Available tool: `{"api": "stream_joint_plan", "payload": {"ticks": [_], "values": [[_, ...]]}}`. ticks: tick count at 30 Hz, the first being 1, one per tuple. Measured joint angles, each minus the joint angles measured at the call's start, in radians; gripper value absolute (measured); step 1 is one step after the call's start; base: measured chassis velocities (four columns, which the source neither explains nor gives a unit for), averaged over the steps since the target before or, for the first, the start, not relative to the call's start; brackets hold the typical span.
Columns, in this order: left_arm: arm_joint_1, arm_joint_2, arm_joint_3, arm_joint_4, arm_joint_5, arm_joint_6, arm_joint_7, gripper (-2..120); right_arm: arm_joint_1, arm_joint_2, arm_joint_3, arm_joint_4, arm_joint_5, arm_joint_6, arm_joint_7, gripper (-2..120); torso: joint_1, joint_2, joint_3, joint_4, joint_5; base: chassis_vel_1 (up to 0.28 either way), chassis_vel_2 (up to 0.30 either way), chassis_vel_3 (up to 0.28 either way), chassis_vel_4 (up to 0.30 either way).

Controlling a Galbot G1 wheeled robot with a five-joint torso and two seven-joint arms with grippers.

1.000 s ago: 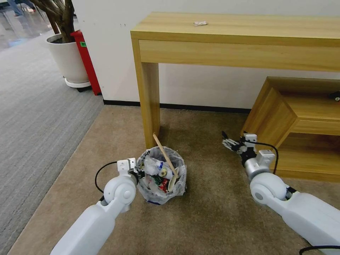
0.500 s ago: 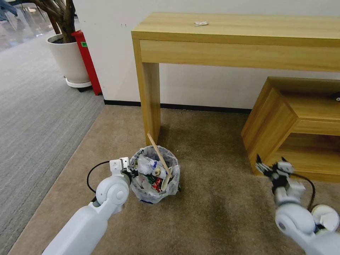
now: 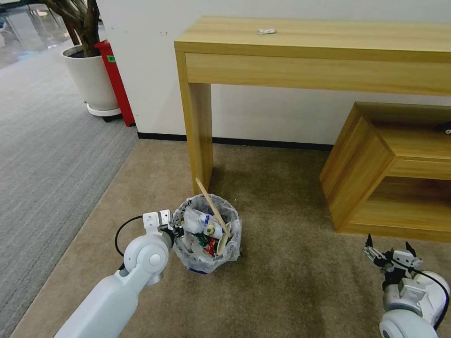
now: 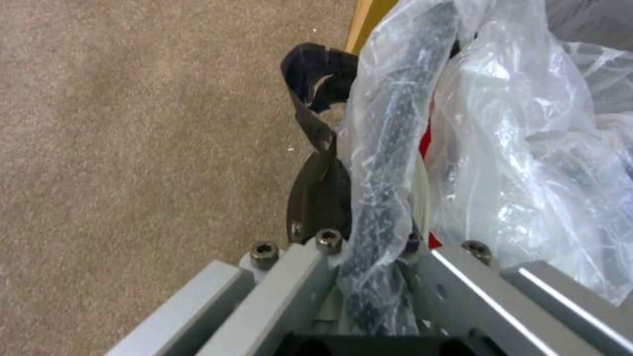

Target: Pick up the trash bin and place the garbage on the floor into it.

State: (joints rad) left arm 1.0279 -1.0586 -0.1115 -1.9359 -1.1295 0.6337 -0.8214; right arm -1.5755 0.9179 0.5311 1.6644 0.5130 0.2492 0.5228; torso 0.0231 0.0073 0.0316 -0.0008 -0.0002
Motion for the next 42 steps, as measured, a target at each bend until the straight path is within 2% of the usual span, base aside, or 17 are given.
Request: {"api": "stream_joint_plan", "payload": {"ticks": [18,30,34,37,39,41,42], "values": [[-0.004,0.002,-0.016,0.006,-0.001,-0.003,0.000,0,-0.005,0.020,-0.030,-0.007,-0.040,0.069,-0.028,100,0.000,0.000,0.000,0.0002,0.0000,-0.025,-0.022,0.028,0.021],[-0.010,-0.004,-0.008,0.014,0.000,-0.004,0.000,0,-0.006,0.023,-0.037,-0.014,-0.050,0.094,-0.039,100,0.000,0.000,0.000,0.0000,0.0005,-0.238,-0.236,0.237,0.236],[-0.010,-0.005,-0.007,0.015,0.000,-0.004,0.001,0,-0.002,0.023,-0.045,-0.014,-0.052,0.096,-0.040,100,0.000,0.000,0.000,0.0001,-0.0005,-0.300,-0.321,0.309,0.305],[-0.010,-0.005,-0.007,0.015,0.001,-0.004,0.001,0,0.000,0.025,-0.049,-0.016,-0.056,0.099,-0.041,100,0.000,0.000,0.000,0.0002,0.0014,-0.341,-0.327,0.326,0.353],[-0.010,-0.006,-0.005,0.016,0.001,-0.004,0.001,0,0.000,0.026,-0.054,-0.023,-0.065,0.112,-0.041,100,0.000,0.000,0.000,-0.0001,-0.0011,-0.344,-0.357,0.350,0.359],[-0.010,-0.007,-0.005,0.016,0.001,-0.004,0.002,0,0.001,0.027,-0.057,-0.024,-0.067,0.115,-0.041,100,0.000,0.000,0.000,0.0000,-0.0008,-0.333,-0.352,0.336,0.325],[-0.011,-0.009,-0.002,0.017,0.001,-0.004,0.002,0,0.001,0.033,-0.064,-0.027,-0.071,0.117,-0.041,100,0.000,0.000,0.000,-0.0005,0.0014,-0.333,-0.295,0.291,0.325]]}}
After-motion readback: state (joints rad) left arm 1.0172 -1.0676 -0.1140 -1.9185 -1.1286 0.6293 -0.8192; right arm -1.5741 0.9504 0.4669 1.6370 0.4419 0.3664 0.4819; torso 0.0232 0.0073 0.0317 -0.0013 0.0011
